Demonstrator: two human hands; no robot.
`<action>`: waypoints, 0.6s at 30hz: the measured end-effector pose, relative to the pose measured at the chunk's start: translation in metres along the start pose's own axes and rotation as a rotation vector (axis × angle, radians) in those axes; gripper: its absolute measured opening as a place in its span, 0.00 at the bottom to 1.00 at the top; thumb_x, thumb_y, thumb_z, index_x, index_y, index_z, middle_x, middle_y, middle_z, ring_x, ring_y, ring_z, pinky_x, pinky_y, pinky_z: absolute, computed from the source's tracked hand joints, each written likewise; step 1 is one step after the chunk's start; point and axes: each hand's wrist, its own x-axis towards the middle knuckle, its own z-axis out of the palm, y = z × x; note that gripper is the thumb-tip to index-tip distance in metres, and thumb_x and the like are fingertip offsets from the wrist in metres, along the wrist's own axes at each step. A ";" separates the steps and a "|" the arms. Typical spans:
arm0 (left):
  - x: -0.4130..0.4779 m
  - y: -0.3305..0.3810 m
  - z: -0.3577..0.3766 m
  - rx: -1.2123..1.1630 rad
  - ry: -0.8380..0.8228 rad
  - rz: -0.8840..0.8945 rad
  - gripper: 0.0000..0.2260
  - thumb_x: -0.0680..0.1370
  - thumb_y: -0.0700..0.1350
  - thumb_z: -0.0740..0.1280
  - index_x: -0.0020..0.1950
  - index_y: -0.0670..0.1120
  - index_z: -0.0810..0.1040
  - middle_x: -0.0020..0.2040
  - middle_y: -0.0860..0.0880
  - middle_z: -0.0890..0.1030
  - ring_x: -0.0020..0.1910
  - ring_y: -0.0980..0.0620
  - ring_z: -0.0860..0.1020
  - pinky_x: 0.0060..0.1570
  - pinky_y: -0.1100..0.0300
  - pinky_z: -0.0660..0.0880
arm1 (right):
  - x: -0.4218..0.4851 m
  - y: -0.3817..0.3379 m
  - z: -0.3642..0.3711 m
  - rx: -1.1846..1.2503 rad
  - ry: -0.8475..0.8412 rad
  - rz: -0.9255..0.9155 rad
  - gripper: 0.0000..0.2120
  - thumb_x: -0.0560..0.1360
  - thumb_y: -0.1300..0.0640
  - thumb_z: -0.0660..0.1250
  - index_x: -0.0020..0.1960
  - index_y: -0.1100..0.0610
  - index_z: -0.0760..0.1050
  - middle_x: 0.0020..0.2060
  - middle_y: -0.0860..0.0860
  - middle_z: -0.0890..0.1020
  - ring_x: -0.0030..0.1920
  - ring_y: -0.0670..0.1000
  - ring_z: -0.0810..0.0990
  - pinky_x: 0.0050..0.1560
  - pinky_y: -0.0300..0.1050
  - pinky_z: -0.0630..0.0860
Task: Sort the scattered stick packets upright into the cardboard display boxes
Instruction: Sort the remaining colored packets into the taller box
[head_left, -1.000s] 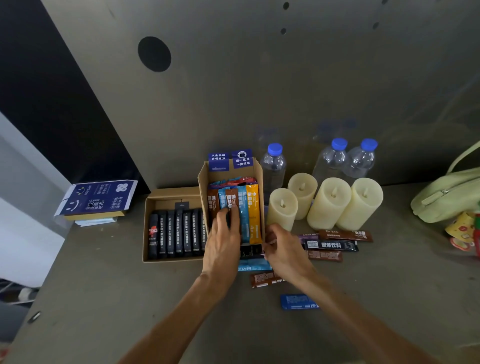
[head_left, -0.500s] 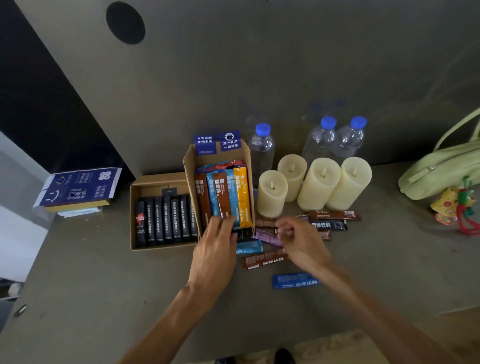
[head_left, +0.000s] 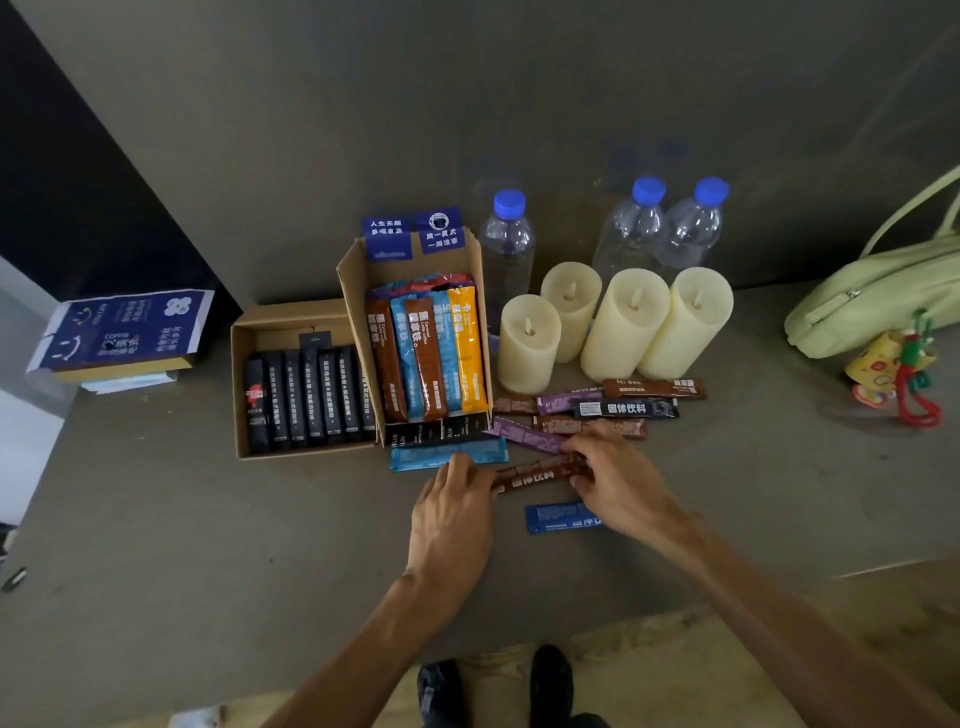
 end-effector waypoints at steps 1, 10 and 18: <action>-0.001 -0.001 0.000 0.002 0.021 0.007 0.08 0.80 0.47 0.65 0.58 0.50 0.79 0.55 0.51 0.74 0.53 0.51 0.77 0.52 0.54 0.78 | 0.000 0.000 0.000 -0.015 -0.004 -0.003 0.17 0.76 0.56 0.71 0.64 0.51 0.77 0.57 0.46 0.72 0.56 0.48 0.77 0.58 0.46 0.76; -0.006 -0.013 -0.028 -0.571 -0.124 -0.374 0.06 0.81 0.46 0.64 0.46 0.52 0.79 0.42 0.56 0.81 0.42 0.58 0.79 0.37 0.66 0.72 | 0.003 -0.008 -0.032 0.490 -0.108 0.077 0.04 0.79 0.51 0.68 0.48 0.50 0.81 0.39 0.51 0.84 0.34 0.43 0.82 0.42 0.38 0.76; -0.013 -0.015 -0.045 -1.004 0.032 -0.510 0.05 0.81 0.42 0.65 0.48 0.44 0.80 0.38 0.47 0.85 0.34 0.54 0.82 0.34 0.60 0.77 | 0.001 -0.018 -0.044 0.821 -0.160 0.177 0.07 0.81 0.59 0.66 0.48 0.55 0.83 0.37 0.52 0.82 0.34 0.46 0.79 0.33 0.35 0.71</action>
